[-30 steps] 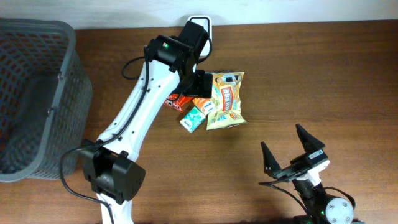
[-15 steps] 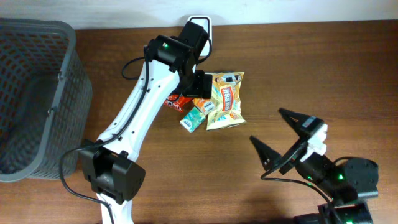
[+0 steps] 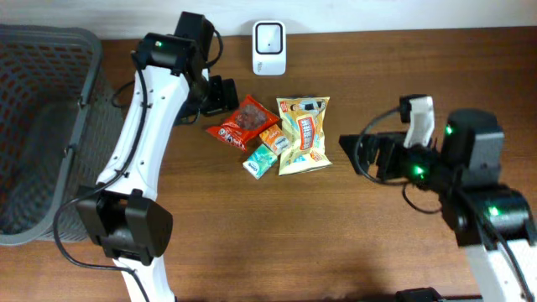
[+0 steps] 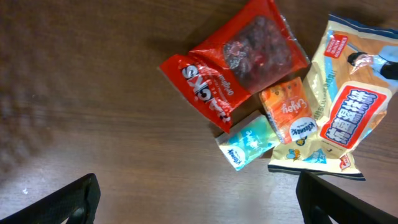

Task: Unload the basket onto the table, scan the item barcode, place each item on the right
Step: 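Raise the right arm and move its gripper above the snack pile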

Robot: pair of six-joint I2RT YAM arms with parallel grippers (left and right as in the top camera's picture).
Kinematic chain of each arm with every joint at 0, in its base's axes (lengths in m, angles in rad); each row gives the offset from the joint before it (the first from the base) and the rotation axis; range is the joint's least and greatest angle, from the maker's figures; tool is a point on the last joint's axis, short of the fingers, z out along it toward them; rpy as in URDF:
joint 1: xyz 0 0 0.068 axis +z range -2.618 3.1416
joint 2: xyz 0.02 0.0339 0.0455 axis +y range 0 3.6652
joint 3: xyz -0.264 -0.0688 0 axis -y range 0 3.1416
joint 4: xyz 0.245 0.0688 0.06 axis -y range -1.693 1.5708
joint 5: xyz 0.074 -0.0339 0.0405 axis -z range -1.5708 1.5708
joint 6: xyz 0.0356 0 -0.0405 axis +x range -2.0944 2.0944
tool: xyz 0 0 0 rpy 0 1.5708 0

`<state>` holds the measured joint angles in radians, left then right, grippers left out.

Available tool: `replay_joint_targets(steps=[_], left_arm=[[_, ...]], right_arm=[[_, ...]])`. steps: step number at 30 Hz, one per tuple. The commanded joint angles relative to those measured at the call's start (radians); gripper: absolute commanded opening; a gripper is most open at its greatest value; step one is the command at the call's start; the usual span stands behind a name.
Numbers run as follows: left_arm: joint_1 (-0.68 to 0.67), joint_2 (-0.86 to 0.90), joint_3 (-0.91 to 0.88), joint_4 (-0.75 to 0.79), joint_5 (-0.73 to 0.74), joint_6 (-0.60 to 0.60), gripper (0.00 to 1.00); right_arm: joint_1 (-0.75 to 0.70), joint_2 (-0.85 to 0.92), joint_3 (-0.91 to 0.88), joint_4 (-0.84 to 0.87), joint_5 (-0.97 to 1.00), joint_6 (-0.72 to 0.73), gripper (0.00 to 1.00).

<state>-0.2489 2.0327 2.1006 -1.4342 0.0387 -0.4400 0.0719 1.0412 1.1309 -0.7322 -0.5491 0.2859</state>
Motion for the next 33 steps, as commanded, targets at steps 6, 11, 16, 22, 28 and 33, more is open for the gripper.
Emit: replay_joint_targets(steps=[6, 11, 16, 22, 28, 33], left_arm=[[-0.005, -0.023, 0.014, 0.004, -0.013, -0.015, 0.99], [-0.005, -0.023, 0.014, 0.004, -0.013, -0.015, 0.99], [-0.005, -0.023, 0.014, 0.004, -0.013, -0.015, 0.99], [-0.005, -0.023, 0.014, 0.004, -0.012, -0.016, 0.99], [-0.005, -0.023, 0.014, 0.004, -0.013, -0.016, 0.99], [-0.005, -0.023, 0.014, 0.004, -0.013, -0.016, 0.99]], right_arm=[[0.006, 0.232, 0.019, 0.072, -0.151, -0.016, 0.98], [0.005, 0.265, 0.039, 0.058, -0.085, -0.016, 0.98], [0.005, 0.265, 0.106, 0.003, 0.129, -0.015, 0.98], [0.005, 0.265, 0.106, -0.068, 0.284, -0.015, 0.98], [0.006, 0.265, 0.159, -0.152, 0.351, -0.016, 0.98], [0.006, 0.265, 0.166, -0.143, 0.347, -0.016, 0.98]])
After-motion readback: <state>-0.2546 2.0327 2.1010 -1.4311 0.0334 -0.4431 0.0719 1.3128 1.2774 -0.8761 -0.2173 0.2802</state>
